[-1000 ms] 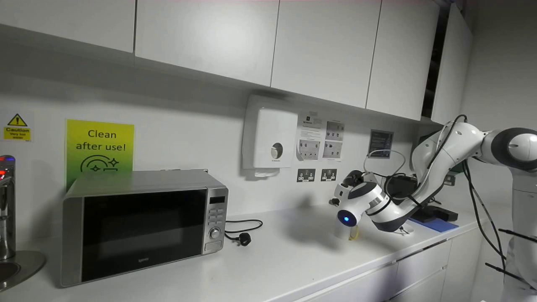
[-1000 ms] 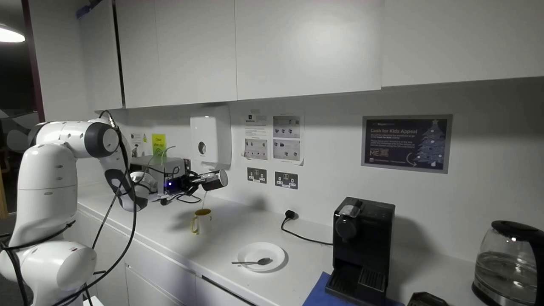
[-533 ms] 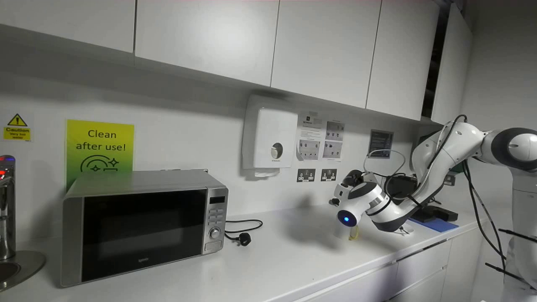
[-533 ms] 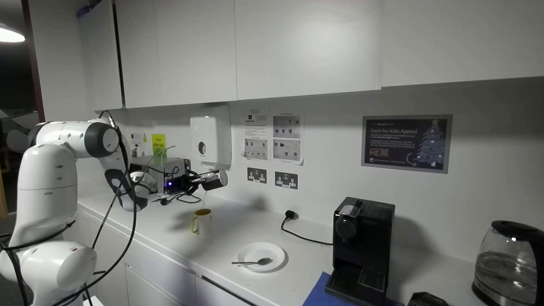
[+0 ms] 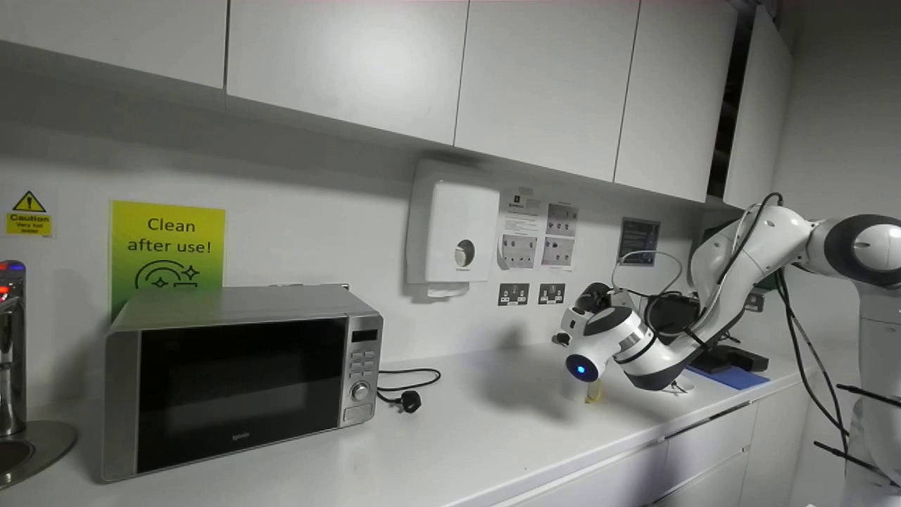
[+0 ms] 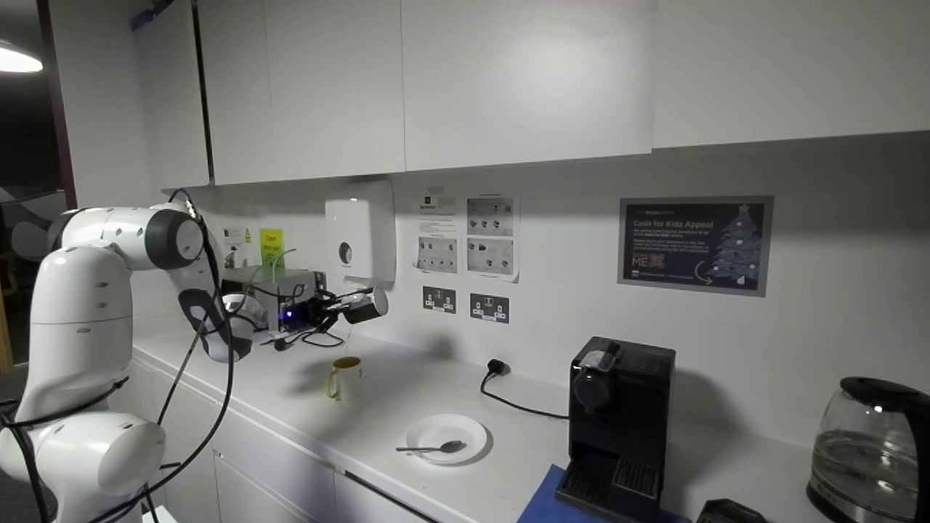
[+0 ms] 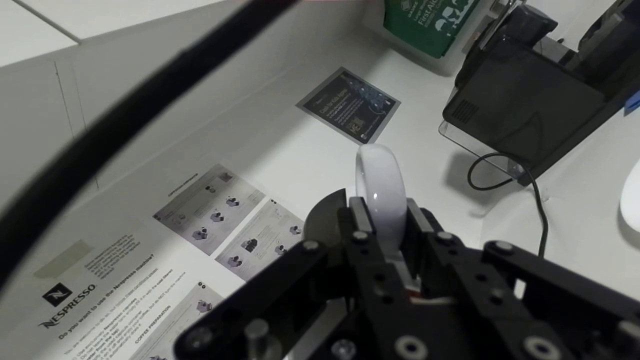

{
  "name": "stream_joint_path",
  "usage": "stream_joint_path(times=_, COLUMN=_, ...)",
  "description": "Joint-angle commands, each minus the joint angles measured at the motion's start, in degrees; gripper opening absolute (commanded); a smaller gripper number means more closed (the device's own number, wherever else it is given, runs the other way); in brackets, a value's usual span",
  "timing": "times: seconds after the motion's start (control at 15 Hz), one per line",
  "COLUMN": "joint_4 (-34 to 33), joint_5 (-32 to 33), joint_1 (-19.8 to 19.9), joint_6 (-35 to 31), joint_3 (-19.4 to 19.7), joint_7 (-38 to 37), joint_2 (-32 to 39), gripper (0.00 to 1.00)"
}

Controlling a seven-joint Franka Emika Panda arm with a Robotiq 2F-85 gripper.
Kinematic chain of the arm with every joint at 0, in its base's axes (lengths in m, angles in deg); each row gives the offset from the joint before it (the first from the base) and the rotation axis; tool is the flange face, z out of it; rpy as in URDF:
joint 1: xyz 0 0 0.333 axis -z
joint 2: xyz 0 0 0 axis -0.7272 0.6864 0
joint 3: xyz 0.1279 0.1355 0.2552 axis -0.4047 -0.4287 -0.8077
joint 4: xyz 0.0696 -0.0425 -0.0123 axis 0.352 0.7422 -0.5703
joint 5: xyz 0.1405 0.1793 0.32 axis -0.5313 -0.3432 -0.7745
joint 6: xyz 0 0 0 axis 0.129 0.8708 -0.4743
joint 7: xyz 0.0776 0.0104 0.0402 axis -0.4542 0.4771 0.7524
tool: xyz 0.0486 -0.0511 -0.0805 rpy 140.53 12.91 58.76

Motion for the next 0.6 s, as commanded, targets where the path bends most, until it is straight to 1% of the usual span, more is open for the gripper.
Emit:
stream_joint_path(times=0.0, joint_4=0.41, joint_5=2.43, joint_1=-0.18, joint_6=4.35, joint_3=-0.5, joint_7=-1.57, joint_2=0.09, gripper=0.05)
stream_joint_path(times=0.53, joint_4=0.34, joint_5=3.02, joint_1=-0.12, joint_6=4.55, joint_3=-0.42, joint_7=-1.46, joint_2=0.68, gripper=0.05)
